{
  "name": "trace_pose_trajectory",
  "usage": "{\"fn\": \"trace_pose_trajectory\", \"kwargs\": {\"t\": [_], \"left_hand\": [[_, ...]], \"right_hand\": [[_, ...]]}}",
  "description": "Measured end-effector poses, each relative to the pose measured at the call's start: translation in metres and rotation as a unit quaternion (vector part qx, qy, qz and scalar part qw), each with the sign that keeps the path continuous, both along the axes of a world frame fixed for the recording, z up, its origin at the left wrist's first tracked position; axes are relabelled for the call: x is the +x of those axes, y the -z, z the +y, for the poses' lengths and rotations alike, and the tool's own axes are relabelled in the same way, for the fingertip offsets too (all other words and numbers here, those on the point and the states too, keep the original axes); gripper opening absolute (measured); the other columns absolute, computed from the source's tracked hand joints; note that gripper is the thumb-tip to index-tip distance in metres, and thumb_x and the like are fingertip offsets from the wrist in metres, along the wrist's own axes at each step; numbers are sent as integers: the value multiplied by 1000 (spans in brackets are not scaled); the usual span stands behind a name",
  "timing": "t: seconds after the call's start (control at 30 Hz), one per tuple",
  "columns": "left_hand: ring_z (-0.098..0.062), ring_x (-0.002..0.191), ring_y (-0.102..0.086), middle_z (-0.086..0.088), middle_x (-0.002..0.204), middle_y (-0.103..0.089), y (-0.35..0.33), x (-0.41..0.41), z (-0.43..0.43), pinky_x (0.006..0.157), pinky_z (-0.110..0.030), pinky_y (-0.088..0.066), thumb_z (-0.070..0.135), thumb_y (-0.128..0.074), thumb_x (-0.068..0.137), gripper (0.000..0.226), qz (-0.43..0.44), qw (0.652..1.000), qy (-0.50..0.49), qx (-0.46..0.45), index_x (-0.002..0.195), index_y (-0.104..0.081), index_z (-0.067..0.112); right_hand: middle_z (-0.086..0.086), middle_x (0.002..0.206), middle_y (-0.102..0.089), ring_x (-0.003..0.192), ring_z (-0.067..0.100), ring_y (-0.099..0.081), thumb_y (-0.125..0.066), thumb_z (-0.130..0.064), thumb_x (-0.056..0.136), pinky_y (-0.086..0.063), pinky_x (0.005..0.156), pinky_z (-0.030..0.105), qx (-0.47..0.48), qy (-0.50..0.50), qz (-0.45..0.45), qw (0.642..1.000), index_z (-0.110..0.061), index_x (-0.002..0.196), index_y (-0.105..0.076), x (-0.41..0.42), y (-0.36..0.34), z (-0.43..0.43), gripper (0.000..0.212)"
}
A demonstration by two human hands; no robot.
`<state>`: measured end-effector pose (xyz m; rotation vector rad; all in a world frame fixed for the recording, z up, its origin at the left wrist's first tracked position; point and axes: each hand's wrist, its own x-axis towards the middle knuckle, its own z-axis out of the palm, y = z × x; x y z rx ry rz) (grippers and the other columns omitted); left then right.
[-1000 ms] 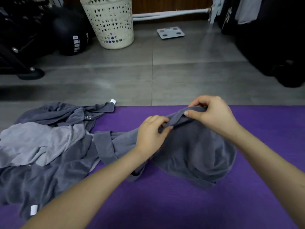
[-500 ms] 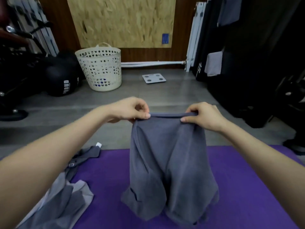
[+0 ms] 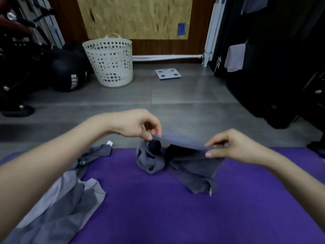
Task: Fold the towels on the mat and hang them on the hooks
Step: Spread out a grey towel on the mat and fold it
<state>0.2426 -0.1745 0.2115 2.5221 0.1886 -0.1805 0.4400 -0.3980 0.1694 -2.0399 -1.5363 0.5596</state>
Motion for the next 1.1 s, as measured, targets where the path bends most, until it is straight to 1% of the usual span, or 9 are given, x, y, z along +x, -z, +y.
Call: {"fn": "trace_pose_trajectory", "kwargs": {"t": [0.07, 0.13, 0.33, 0.4, 0.53, 0.7, 0.77, 0.93, 1.1], "left_hand": [[-19, 79, -58, -2, 86, -61, 59, -6, -12, 73, -24, -46, -4, -66, 79, 23, 76, 997, 23, -23, 97, -67, 10], [-8, 76, -56, -3, 91, -62, 116, -16, -25, 70, -17, -44, -2, -65, 80, 25, 122, 991, 27, -42, 104, -66, 5], [14, 65, -55, 5, 79, -62, 228, -52, -13, 67, -7, -42, -6, -62, 80, 22, 60, 986, -129, -90, 98, -68, 5], [9, 64, -56, 4, 77, -62, 252, -64, 3, 71, -17, -43, -7, -61, 79, 23, 16, 971, -228, -71, 90, -68, 12], [-18, 85, -61, -4, 89, -67, 297, -71, 37, 79, -23, -43, 5, -59, 84, 12, -7, 908, -418, -18, 91, -69, 5], [-38, 92, -64, -22, 97, -67, 364, -60, 60, 83, -45, -53, 18, -62, 84, 15, -25, 796, -585, -156, 92, -64, 6], [-39, 94, -64, -23, 99, -66, 382, -52, 70, 83, -49, -53, 19, -64, 83, 19, -51, 752, -626, -199, 97, -63, 6], [-17, 64, -53, -9, 80, -53, 384, -10, 88, 45, -20, -52, 10, -61, 89, 18, -103, 651, -652, -375, 103, -50, 10], [-15, 43, -43, -6, 58, -47, 389, 8, 104, 33, -14, -31, 4, -70, 79, 22, -65, 683, -636, -353, 64, -55, 8]], "right_hand": [[-25, 56, -57, 58, -3, -49, -79, -39, 70, -39, 60, 19, -121, -32, -48, 991, -34, 82, -73, -13, 50, -12, 13], [-27, 55, -54, 61, -2, -50, -75, -41, 75, -35, 58, 12, -226, -70, -78, 968, -33, 93, -73, -25, 89, -20, 20], [-21, 82, -65, 69, -12, -56, -72, -34, 79, -37, 62, 2, -380, -98, -42, 919, -30, 111, -68, -36, 164, -16, 33], [-22, 81, -64, 69, -16, -56, -70, -35, 81, -41, 70, 3, -336, -59, -25, 940, -28, 110, -68, -37, 187, -4, 30], [-14, 113, -67, 104, 6, -61, -63, -49, 83, -44, 94, 25, -212, 52, -93, 971, -31, 112, -66, -42, 226, 35, 34], [-8, 125, -61, 119, 16, -53, -49, -73, 75, -37, 101, 37, -146, 51, -80, 985, -32, 121, -60, -77, 270, 80, 62], [-5, 130, -58, 122, 19, -51, -51, -67, 80, -35, 103, 39, -111, 69, -93, 987, -31, 126, -56, -84, 280, 98, 58], [-2, 136, -52, 126, 21, -46, -51, -61, 84, -32, 105, 36, -73, 102, -53, 991, -25, 133, -50, -90, 296, 133, 60], [3, 137, -52, 127, 20, -45, -56, -51, 86, -31, 103, 26, -28, 130, 23, 991, -17, 136, -46, -97, 305, 147, 61]]}}
